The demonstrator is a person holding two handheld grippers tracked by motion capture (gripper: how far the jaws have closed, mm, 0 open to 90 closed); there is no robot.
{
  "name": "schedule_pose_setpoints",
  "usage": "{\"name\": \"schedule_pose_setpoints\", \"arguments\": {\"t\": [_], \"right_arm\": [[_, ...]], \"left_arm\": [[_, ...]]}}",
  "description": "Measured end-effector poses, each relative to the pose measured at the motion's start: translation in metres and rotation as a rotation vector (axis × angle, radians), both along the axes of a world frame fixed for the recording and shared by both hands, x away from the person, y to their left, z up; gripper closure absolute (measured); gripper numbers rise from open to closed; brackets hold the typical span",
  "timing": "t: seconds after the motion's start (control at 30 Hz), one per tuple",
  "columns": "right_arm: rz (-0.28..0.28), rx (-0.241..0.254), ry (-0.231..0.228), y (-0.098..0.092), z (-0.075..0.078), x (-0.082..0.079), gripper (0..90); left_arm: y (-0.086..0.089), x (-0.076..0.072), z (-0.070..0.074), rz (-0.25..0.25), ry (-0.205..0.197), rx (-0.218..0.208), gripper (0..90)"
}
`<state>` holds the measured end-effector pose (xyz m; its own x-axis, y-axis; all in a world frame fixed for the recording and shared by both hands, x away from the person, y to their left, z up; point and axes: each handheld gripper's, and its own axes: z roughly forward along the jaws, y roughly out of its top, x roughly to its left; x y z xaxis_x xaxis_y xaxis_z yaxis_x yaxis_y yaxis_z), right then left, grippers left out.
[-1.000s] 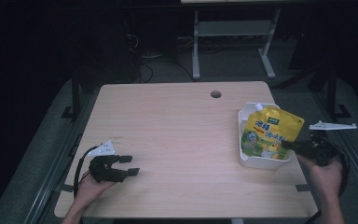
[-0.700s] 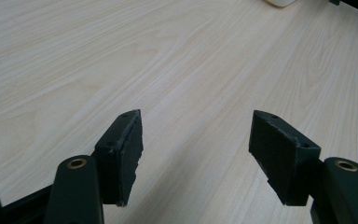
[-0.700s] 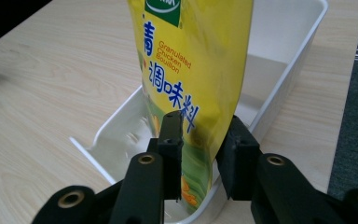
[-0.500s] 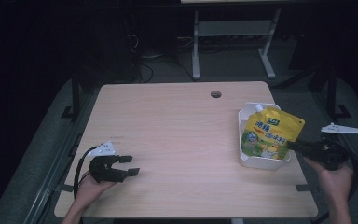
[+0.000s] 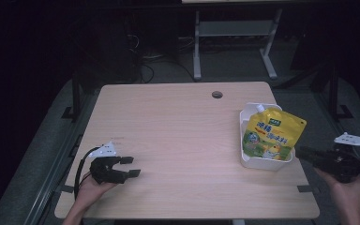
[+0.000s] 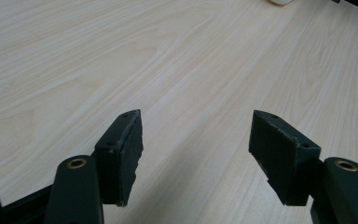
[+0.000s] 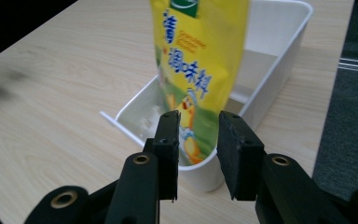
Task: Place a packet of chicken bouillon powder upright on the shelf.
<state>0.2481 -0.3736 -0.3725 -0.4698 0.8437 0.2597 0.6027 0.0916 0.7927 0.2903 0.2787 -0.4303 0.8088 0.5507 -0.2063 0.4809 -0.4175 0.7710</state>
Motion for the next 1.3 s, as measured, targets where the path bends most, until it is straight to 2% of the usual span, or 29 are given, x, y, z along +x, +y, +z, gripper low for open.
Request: {"name": "schedule_pose_setpoints", "arguments": {"t": [0.2, 0.5, 0.67, 0.93, 1.13, 1.3], "right_arm": [[0.054, -0.005, -0.018, 0.014, 0.004, -0.006, 67.5], [0.127, 0.002, -0.007, 0.041, -0.003, -0.005, 64.1], [0.180, 0.003, -0.013, 0.061, -0.003, -0.004, 61.7], [0.264, -0.032, -0.014, 0.099, 0.000, 0.001, 57.9], [0.300, -0.041, -0.017, 0.116, 0.004, 0.005, 55.5], [0.313, -0.045, -0.018, 0.126, 0.005, 0.009, 54.3]], "left_arm": [[0.000, 0.000, 0.000, 0.000, 0.000, 0.001, 34.5], [0.002, -0.001, -0.002, 0.001, 0.004, 0.008, 34.4], [0.003, -0.003, -0.003, 0.001, 0.005, 0.017, 33.7], [0.005, -0.007, -0.005, 0.006, 0.006, 0.020, 32.3], [0.004, -0.013, -0.007, 0.031, -0.003, 0.017, 30.1], [0.001, -0.017, -0.008, 0.021, -0.006, 0.030, 27.7]]}}
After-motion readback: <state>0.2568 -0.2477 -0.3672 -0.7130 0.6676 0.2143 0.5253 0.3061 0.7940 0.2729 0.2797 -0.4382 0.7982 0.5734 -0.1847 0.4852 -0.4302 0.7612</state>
